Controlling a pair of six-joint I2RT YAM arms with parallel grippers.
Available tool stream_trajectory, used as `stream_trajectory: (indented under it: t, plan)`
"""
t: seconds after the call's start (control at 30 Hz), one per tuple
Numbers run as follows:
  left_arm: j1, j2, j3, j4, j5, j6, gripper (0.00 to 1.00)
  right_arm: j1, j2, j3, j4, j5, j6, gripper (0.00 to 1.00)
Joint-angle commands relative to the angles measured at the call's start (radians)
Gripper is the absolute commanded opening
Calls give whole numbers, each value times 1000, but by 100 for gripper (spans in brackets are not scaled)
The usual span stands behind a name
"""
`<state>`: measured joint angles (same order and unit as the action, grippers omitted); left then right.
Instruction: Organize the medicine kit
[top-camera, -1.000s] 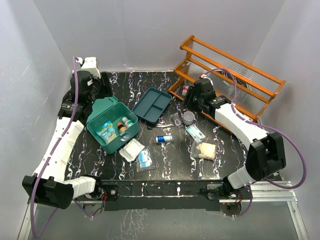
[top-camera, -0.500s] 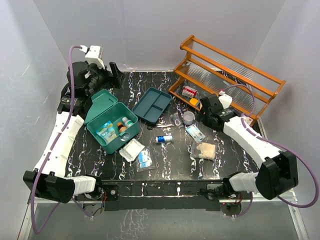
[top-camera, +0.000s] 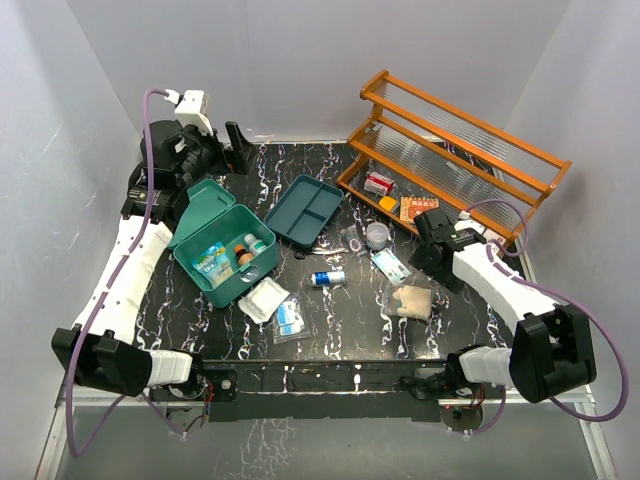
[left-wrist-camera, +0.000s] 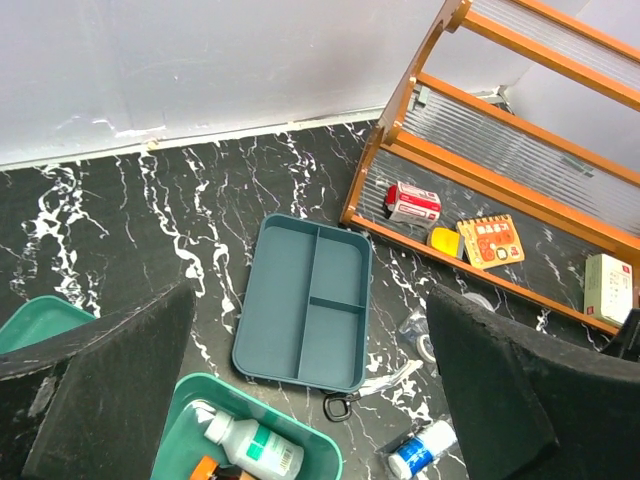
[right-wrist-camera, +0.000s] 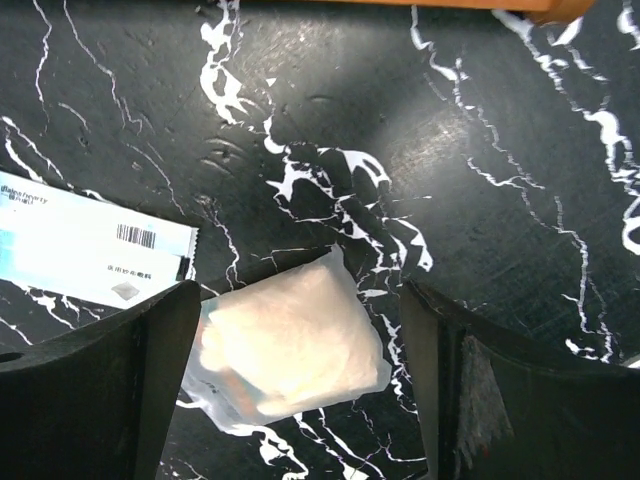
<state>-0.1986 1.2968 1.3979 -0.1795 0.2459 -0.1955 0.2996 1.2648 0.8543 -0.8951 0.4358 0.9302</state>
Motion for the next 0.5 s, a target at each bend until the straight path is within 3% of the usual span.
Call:
stream_trajectory:
  t: [0.0, 0.47]
  plan:
    - [1, 3, 20, 52, 62, -37, 99, -31, -23, -35, 116, -120, -71, 80]
    - [1, -2, -28, 79, 128, -67, 99, -50, 99, -44, 114, -286, -210, 79]
